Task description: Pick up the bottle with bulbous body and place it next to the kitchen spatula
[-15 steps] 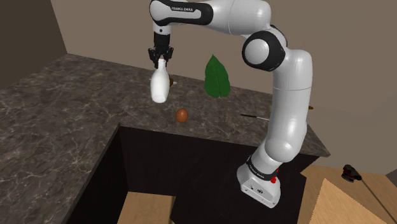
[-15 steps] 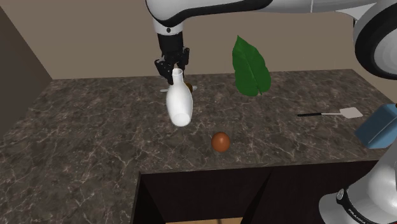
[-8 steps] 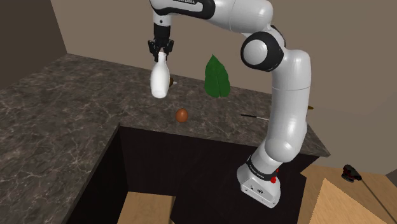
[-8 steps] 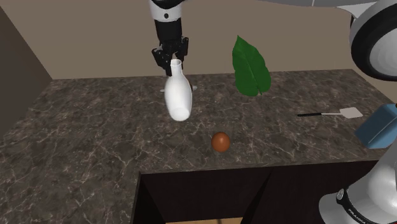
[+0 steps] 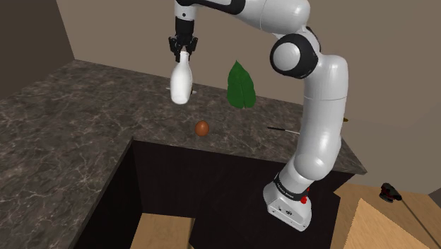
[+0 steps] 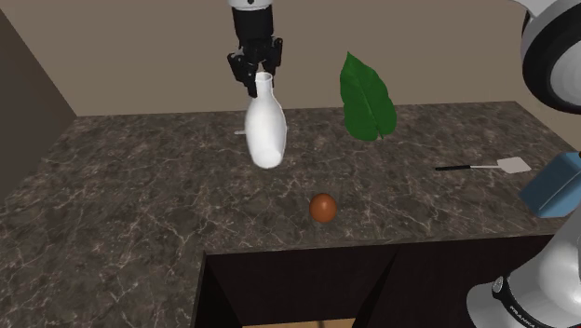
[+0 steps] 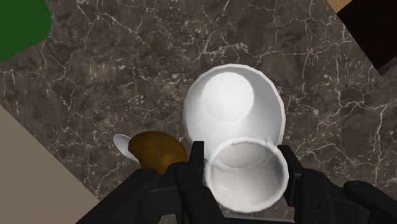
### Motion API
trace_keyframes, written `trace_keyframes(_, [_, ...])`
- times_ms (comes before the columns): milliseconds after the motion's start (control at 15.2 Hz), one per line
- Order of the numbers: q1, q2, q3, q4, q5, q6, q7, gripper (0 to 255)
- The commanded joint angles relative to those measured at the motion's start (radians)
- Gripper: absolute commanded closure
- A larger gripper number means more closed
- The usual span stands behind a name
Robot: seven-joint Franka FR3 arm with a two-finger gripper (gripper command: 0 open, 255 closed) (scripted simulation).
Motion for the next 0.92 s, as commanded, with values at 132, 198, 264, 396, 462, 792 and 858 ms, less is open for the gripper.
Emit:
trace_keyframes(132, [-0.052,-0.131,-0.018,-0.191,0.011,0.061,-0.065,255])
trace_keyframes(198, [-0.065,-0.16,-0.023,-0.234,0.013,0.073,-0.084,255])
trace_keyframes(264, [-0.078,-0.188,-0.03,-0.273,0.015,0.085,-0.102,255])
trace_keyframes(396, [-0.103,-0.239,-0.044,-0.344,0.019,0.104,-0.141,255])
trace_keyframes(462, [-0.115,-0.263,-0.051,-0.376,0.02,0.113,-0.16,255])
trace_keyframes(792, [-0.172,-0.365,-0.094,-0.51,0.021,0.144,-0.261,255])
trace_keyframes(858, [-0.183,-0.382,-0.104,-0.533,0.02,0.149,-0.281,255])
